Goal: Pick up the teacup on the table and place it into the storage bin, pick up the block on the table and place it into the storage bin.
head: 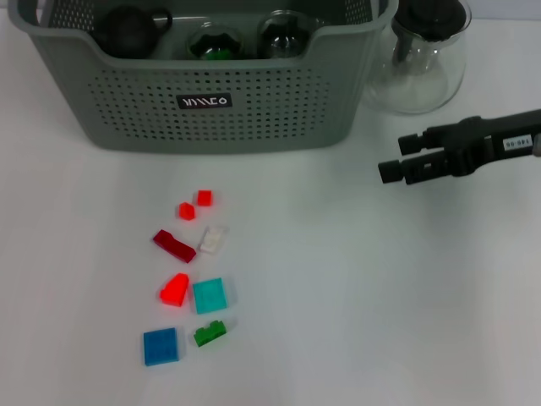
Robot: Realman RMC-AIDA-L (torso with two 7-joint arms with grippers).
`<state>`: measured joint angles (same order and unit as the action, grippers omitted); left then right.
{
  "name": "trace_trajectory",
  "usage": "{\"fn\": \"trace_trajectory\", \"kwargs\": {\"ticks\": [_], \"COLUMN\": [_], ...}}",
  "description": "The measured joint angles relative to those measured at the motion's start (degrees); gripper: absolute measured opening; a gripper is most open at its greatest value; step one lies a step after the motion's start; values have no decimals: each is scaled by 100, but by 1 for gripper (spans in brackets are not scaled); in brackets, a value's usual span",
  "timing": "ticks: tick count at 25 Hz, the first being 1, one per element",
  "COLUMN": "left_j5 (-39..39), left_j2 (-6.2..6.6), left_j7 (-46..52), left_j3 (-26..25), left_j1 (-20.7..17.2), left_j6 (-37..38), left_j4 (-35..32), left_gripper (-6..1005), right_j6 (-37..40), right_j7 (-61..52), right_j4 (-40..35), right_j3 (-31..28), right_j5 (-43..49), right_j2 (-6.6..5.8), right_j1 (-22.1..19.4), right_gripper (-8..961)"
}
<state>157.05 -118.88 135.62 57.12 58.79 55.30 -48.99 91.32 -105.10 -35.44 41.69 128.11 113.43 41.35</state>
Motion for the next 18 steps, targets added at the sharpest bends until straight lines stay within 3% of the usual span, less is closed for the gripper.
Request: {"fn": "trace_trajectory", "kwargs": {"ticks": [18], "left_j5": [460], "left_j2": [-105], "left_j7": [219], "left_j3": [18], "left_j1": [143], "left_j6": [38], "left_j4": [345], "left_gripper": [253], "right_j6": [71], "right_j7": [-68], "right_j4": [64], "right_j3": [-19], "right_j5": [48], "right_j2": [-59], "right_j1": [13], "right_gripper": [942]}}
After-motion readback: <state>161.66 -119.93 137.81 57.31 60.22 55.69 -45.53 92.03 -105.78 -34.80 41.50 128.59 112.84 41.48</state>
